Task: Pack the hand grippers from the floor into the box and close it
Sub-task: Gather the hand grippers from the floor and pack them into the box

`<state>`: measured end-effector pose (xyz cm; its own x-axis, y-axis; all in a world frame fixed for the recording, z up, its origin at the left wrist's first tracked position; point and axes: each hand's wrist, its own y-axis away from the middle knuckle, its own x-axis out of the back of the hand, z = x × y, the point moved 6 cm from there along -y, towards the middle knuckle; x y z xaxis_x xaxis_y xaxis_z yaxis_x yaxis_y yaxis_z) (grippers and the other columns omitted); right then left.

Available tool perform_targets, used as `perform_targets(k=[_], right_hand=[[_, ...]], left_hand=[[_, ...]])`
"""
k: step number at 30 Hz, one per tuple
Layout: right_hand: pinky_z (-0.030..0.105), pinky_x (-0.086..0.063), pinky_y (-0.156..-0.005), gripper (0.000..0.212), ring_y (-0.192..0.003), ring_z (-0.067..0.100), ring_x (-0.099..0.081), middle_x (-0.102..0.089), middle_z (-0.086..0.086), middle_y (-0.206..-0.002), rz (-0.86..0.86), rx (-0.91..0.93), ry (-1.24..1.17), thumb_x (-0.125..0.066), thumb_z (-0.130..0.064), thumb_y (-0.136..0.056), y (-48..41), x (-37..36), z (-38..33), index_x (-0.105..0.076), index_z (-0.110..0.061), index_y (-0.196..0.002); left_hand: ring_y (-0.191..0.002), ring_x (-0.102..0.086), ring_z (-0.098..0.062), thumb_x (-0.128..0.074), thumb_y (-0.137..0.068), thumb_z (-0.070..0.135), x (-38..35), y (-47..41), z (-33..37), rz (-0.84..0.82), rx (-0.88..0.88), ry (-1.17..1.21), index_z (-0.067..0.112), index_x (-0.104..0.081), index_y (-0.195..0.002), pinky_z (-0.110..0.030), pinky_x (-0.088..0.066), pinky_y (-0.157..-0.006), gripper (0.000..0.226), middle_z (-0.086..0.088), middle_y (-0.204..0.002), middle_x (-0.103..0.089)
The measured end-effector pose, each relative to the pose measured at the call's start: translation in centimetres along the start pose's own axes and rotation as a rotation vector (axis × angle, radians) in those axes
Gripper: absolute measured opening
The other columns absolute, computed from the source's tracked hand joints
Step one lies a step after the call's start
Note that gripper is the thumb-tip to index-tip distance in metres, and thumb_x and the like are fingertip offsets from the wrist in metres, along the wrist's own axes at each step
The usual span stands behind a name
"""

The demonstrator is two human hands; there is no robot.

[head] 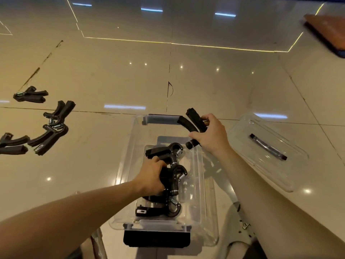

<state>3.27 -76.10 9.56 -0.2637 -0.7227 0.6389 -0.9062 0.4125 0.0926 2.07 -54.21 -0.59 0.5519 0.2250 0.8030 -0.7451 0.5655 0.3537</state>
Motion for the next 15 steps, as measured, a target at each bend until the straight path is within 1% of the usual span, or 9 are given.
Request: perform_targets(k=[3, 5, 7, 9, 10, 12, 15], right_hand=[[0.014, -0.041, -0.066, 0.059, -0.091, 0.012, -0.058, -0.056, -0.008, -0.105, 0.002, 0.011, 0.002, -0.084, -0.025, -0.076, -0.2, 0.0, 0.0, -0.053, -0.020, -0.126], [0.014, -0.041, -0.067, 0.058, -0.091, 0.012, -0.058, -0.056, -0.009, -0.105, 0.001, 0.011, 0.004, -0.084, -0.025, -0.077, -0.4, 0.0, 0.1, -0.054, -0.020, -0.126], [0.018, -0.045, -0.071, 0.057, -0.093, 0.013, -0.059, -0.057, -0.008, -0.106, 0.000, 0.007, 0.002, -0.083, -0.025, -0.078, -0.4, -0.1, 0.2, -0.054, -0.019, -0.127], [0.024, -0.050, -0.079, 0.057, -0.096, 0.015, -0.061, -0.058, -0.007, -0.107, -0.004, 0.010, 0.005, -0.083, -0.026, -0.078, -0.5, -0.3, 0.3, -0.054, -0.020, -0.128], [0.026, -0.051, -0.081, 0.058, -0.096, 0.015, -0.062, -0.058, -0.007, -0.107, -0.006, 0.013, 0.009, -0.082, -0.027, -0.078, -0.5, -0.3, 0.3, -0.054, -0.020, -0.128], [0.025, -0.049, -0.080, 0.059, -0.096, 0.015, -0.061, -0.058, -0.008, -0.107, -0.006, 0.015, 0.011, -0.082, -0.027, -0.078, -0.6, -0.3, 0.3, -0.054, -0.019, -0.129], [0.025, -0.048, -0.080, 0.060, -0.095, 0.014, -0.059, -0.057, -0.008, -0.107, -0.003, 0.015, 0.009, -0.082, -0.026, -0.078, -0.6, -0.3, 0.3, -0.054, -0.019, -0.130]], left_hand=[[-0.114, -0.051, -0.016, -0.081, -0.067, 0.017, -0.9, -0.7, -1.0, -0.004, 0.025, 0.046, 0.019, -0.061, -0.125, -0.019, -0.045, -0.089, 0.061, 0.004, -0.127, -0.046], [-0.115, -0.050, -0.017, -0.079, -0.071, 0.015, -1.3, -1.1, -0.8, -0.011, 0.016, 0.044, 0.019, -0.063, -0.125, -0.021, -0.045, -0.092, 0.057, 0.004, -0.128, -0.046], [-0.118, -0.050, -0.019, -0.076, -0.074, 0.010, -1.7, -1.2, -0.7, -0.012, -0.002, 0.024, 0.019, -0.065, -0.125, -0.025, -0.045, -0.097, 0.053, 0.003, -0.130, -0.048], [-0.123, -0.048, -0.022, -0.073, -0.075, 0.008, -1.9, -1.2, -0.9, 0.024, -0.034, -0.044, 0.022, -0.068, -0.123, -0.028, -0.043, -0.100, 0.050, 0.002, -0.131, -0.050], [-0.125, -0.045, -0.022, -0.072, -0.076, 0.011, -1.9, -1.1, -0.9, 0.047, -0.037, -0.101, 0.025, -0.068, -0.123, -0.031, -0.040, -0.102, 0.049, 0.002, -0.131, -0.050], [-0.129, -0.038, -0.023, -0.072, -0.079, 0.022, -1.6, -0.9, -1.1, 0.080, -0.018, -0.190, 0.031, -0.066, -0.128, -0.036, -0.032, -0.105, 0.050, 0.004, -0.132, -0.049], [-0.127, -0.036, -0.023, -0.072, -0.081, 0.026, -1.2, -0.9, -1.2, 0.101, 0.007, -0.186, 0.033, -0.067, -0.128, -0.033, -0.031, -0.101, 0.047, 0.004, -0.131, -0.050]])
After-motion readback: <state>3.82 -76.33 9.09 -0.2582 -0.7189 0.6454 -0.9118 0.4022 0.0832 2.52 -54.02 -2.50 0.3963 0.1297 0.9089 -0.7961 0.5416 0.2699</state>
